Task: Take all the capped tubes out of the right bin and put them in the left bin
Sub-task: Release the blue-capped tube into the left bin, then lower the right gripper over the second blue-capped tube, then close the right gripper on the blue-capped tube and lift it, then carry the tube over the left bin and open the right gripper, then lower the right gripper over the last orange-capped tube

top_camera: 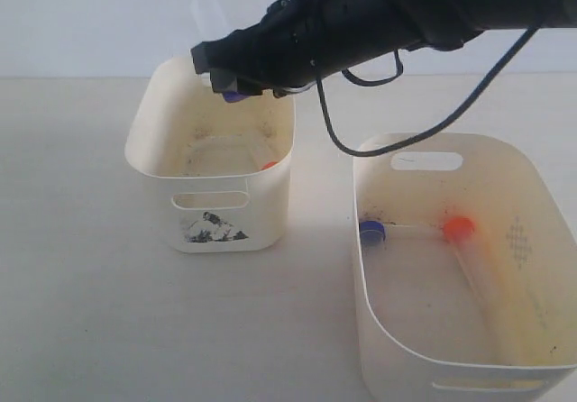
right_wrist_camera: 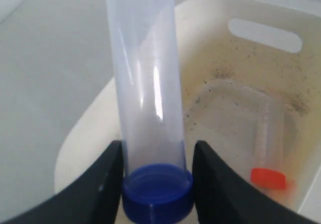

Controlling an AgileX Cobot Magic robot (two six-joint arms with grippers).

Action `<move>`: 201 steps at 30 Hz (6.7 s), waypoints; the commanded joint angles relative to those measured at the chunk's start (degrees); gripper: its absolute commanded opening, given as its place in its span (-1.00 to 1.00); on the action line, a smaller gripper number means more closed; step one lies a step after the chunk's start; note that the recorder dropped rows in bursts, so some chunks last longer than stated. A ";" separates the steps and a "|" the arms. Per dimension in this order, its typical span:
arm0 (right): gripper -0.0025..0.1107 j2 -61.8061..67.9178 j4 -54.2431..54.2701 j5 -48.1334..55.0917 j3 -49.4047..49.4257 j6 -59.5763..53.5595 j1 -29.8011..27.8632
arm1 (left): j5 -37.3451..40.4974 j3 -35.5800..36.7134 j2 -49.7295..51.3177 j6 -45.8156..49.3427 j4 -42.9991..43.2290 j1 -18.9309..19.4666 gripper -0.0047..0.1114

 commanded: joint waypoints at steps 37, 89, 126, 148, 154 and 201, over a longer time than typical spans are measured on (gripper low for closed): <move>-0.96 -20.75 -44.37 37.29 15.57 56.28 -10.34 | -0.45 -0.23 -0.07 -0.66 -0.06 0.06 -0.84; -0.96 -4.12 -7.31 18.37 26.51 17.58 -17.65 | -0.45 -0.23 -0.07 -0.66 -0.06 0.06 -0.84; 0.25 -0.11 -9.48 10.54 26.51 18.91 -17.40 | -0.45 -0.23 -0.07 -0.66 -0.06 0.06 -0.84; -0.96 7.35 -10.73 1.08 26.51 23.27 -9.59 | -0.45 -0.23 -0.07 -0.66 -0.06 0.06 -0.84; -0.96 -1.02 -13.08 8.91 24.47 23.27 -10.94 | -0.45 -0.23 -0.07 -0.66 -0.06 0.06 -0.84; -0.96 -16.87 -65.90 24.65 -0.80 57.04 1.26 | -0.45 -0.23 -0.07 -0.66 -0.06 0.06 -0.84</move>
